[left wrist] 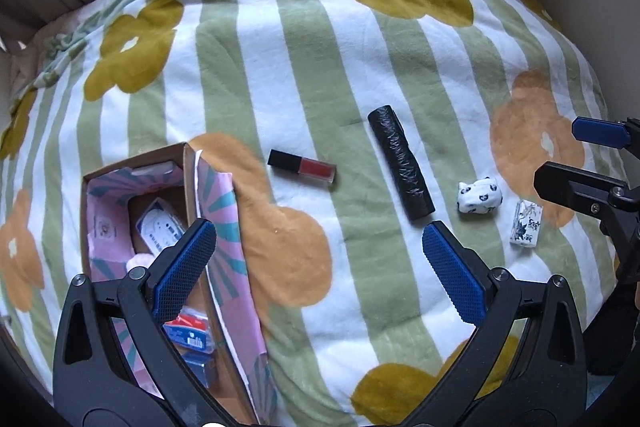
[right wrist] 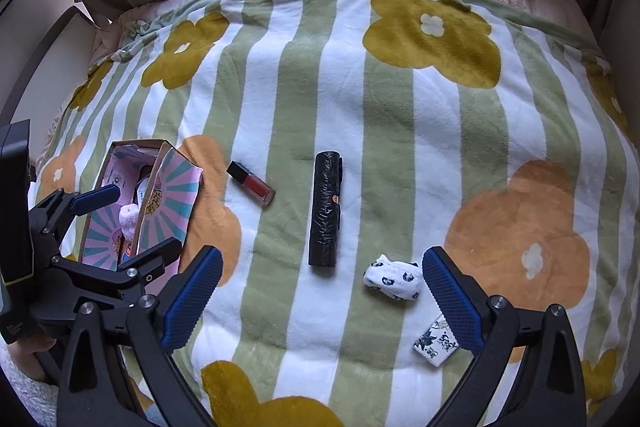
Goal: Organize objects
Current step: 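Grasp the red lip gloss with the left tool while the right tool grasps the black rolled bag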
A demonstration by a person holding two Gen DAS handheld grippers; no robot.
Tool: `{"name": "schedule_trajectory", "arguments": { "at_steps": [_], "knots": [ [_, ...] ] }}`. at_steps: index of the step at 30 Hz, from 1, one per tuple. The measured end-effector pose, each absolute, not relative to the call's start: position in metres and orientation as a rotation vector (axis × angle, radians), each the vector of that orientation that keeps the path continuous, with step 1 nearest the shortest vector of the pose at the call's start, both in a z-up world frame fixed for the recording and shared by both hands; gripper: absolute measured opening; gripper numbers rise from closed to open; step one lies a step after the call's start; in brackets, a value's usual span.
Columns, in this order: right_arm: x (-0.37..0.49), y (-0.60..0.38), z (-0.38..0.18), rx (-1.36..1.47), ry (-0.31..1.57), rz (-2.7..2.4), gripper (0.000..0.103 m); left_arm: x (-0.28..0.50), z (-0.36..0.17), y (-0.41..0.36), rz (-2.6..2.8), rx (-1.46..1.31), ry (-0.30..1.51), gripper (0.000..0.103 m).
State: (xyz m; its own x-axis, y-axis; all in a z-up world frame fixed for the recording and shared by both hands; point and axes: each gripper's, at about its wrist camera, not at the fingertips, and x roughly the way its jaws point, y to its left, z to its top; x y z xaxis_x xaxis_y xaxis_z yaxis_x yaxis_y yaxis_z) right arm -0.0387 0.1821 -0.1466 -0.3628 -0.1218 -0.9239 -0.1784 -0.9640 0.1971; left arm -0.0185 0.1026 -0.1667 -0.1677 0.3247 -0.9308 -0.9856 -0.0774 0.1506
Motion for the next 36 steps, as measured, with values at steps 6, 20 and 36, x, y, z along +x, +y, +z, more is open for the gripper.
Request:
{"name": "schedule_trajectory", "arguments": {
  "at_steps": [6, 20, 36],
  "knots": [
    [-0.067, 0.192, -0.195, -1.828, 0.493, 2.485, 0.097, -0.03, -0.216, 0.145, 1.439, -0.931, 1.152, 0.103],
    [-0.105, 0.197, -0.282, -1.961, 0.649, 2.37, 0.074, -0.063, -0.315, 0.202, 1.362, -1.014, 1.297, 0.103],
    [-0.12, 0.196, -0.311, -2.016, 0.572, 2.311, 0.046, -0.082, -0.337, 0.208, 1.337, -1.071, 1.282, 0.09]
  ]
}}
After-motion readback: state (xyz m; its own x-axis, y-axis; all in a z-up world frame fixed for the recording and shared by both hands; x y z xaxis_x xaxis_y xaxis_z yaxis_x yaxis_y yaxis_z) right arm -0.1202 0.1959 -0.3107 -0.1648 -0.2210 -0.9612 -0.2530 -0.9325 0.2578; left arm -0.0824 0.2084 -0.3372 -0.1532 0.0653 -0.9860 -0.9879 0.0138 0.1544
